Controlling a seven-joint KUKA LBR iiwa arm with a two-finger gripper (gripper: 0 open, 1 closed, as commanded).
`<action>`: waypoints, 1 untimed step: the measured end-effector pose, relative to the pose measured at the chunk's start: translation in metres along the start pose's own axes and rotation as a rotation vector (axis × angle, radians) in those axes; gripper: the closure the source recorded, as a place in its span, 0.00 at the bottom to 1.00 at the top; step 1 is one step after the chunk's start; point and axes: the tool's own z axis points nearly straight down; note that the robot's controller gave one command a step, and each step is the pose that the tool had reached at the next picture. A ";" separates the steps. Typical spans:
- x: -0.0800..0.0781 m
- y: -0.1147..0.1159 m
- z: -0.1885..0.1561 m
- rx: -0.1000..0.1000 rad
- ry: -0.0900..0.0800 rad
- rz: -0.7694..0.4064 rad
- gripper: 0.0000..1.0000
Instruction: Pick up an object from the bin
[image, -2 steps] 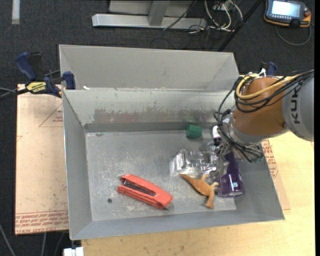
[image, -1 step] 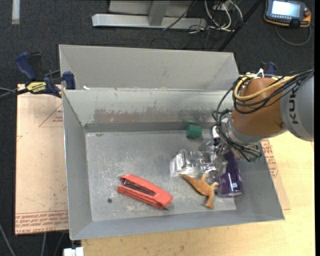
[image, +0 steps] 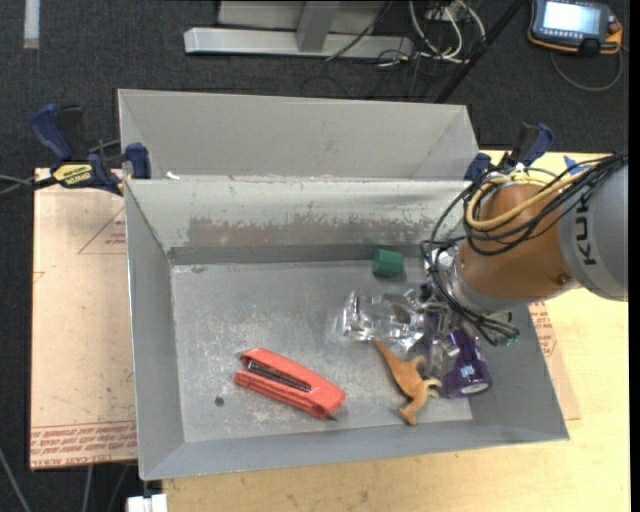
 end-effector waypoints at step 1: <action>-0.011 0.000 -0.005 0.009 -0.029 -0.005 1.00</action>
Offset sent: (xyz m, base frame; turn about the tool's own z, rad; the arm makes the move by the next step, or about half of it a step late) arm 0.0000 0.0000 0.0000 0.0000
